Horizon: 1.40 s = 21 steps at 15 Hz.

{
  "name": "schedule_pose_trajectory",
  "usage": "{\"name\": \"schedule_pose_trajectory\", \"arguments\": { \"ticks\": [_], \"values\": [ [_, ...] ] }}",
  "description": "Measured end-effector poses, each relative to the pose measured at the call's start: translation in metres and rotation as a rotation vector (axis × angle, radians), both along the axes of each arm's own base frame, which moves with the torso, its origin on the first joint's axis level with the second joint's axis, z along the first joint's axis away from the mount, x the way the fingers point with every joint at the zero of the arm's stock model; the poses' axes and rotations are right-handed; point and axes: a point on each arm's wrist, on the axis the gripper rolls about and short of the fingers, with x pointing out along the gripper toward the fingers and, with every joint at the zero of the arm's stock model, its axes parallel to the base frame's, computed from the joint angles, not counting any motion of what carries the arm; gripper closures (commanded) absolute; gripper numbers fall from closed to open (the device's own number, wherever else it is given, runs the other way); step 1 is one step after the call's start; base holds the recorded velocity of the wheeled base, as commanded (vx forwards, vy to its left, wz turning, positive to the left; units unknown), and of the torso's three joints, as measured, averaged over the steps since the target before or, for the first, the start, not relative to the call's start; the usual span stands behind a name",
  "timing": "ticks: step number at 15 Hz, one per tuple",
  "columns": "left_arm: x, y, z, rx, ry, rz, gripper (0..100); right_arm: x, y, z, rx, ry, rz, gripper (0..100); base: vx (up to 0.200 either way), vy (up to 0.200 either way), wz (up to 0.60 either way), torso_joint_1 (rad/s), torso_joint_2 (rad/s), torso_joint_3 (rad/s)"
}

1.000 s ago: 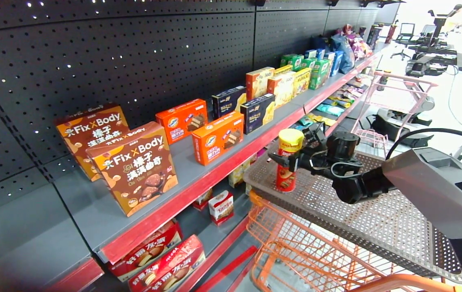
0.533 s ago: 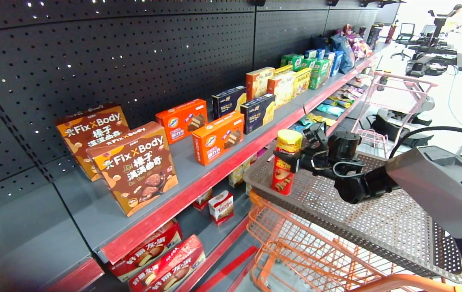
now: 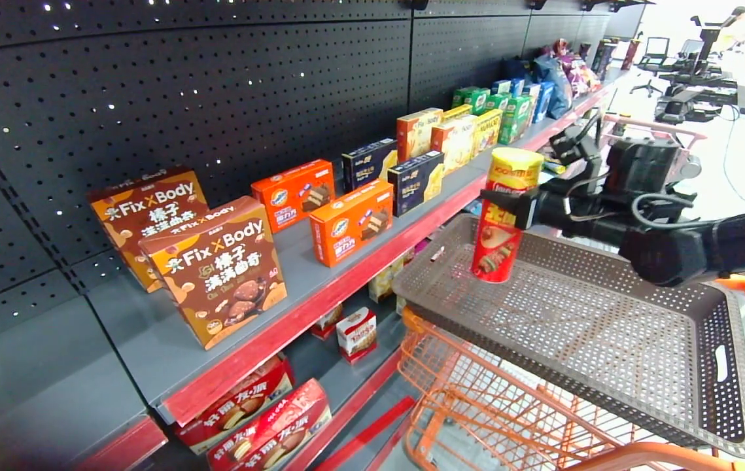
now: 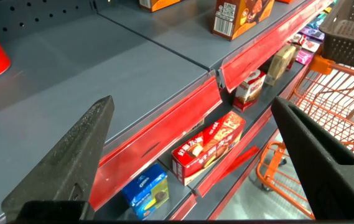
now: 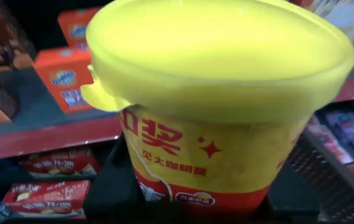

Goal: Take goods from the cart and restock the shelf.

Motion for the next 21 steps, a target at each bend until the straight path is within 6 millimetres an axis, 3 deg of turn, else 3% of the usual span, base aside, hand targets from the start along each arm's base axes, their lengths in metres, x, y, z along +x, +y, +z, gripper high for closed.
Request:
{"name": "schedule_pose_trajectory", "arguments": {
  "ticks": [3,5,8,11,15,18,21],
  "values": [
    [0.0,0.0,0.0,0.0,0.0,0.0,0,-0.044,-0.014,0.042,0.014,-0.028,-0.095,100,0.0,0.0,0.0,0.0,0.0,0.0],
    [0.0,0.0,0.0,0.0,0.0,0.0,0,-0.084,-0.021,0.064,0.034,-0.017,-0.201,100,0.0,0.0,0.0,0.0,0.0,0.0],
    [0.0,0.0,0.0,0.0,0.0,0.0,0,-0.151,-0.035,0.082,0.061,0.025,-0.291,100,0.0,0.0,0.0,0.0,0.0,0.0],
    [0.0,0.0,0.0,0.0,0.0,0.0,0,-0.212,-0.061,0.083,0.069,0.028,-0.372,100,0.0,0.0,0.0,0.0,0.0,0.0],
    [0.0,0.0,0.0,0.0,0.0,0.0,0,-0.275,-0.096,0.061,0.044,0.021,-0.558,100,0.0,0.0,0.0,0.0,0.0,0.0],
    [0.0,0.0,0.0,0.0,0.0,0.0,0,-0.313,-0.108,0.041,0.016,0.098,-0.715,100,0.0,0.0,0.0,0.0,0.0,0.0],
    [0.0,0.0,0.0,0.0,0.0,0.0,0,-0.336,-0.108,0.039,0.019,0.079,-0.763,100,0.0,0.0,0.6,-0.006,0.0,-0.004]
  ]
}}
